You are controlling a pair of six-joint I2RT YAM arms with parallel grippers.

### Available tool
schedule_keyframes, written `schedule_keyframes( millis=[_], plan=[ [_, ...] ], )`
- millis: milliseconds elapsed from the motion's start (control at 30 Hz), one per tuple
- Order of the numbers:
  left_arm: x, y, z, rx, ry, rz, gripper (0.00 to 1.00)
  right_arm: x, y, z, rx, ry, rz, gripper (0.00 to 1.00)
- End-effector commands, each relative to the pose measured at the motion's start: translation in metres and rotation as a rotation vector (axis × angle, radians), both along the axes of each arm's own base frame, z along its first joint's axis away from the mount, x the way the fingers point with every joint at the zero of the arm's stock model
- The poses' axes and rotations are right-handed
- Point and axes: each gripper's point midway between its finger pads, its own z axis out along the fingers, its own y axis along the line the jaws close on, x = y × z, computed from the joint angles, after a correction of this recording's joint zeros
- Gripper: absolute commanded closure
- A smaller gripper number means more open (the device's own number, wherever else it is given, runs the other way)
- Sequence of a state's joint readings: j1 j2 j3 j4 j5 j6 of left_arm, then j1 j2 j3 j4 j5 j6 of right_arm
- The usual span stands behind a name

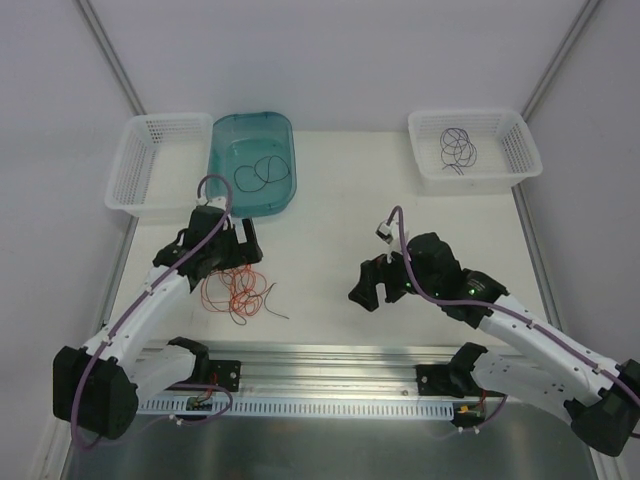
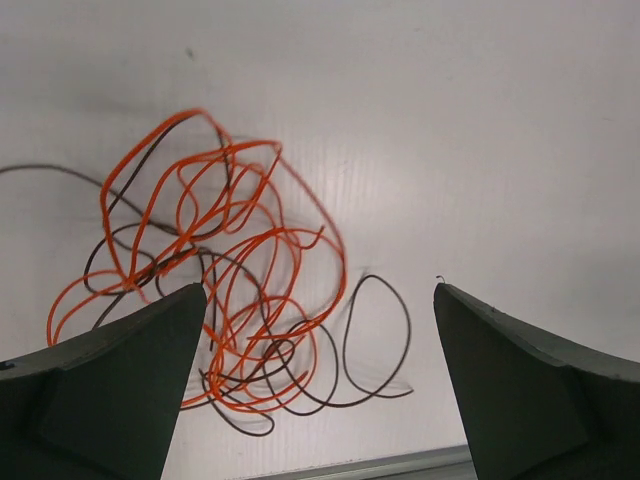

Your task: Untangle the cables

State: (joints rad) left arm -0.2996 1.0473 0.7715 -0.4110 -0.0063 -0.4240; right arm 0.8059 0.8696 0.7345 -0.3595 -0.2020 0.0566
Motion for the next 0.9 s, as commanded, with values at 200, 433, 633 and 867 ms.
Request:
schedule_keyframes(
  millis=[200, 433, 633, 867],
  plan=[
    [-0.028, 0.009, -0.058, -0.003, 0.061, 0.152, 0.06, -0.001, 0.029, -0.002, 0.027, 0.01, 0.032, 0.01],
    [-0.022, -0.021, -0.083, -0.021, 0.11, 0.09, 0.27, -0.006, 0.04, -0.009, 0.0, 0.021, 0.052, 0.0],
    [-0.029, -0.095, -0.065, -0.086, 0.078, -0.145, 0.8, 0.006, 0.029, -0.015, -0.056, -0.003, -0.034, 0.0],
    [-0.056, -0.178, -0.018, -0.167, -0.017, -0.476, 1.0, 0.033, -0.021, -0.017, -0.175, -0.063, -0.276, 0.01]
  ],
)
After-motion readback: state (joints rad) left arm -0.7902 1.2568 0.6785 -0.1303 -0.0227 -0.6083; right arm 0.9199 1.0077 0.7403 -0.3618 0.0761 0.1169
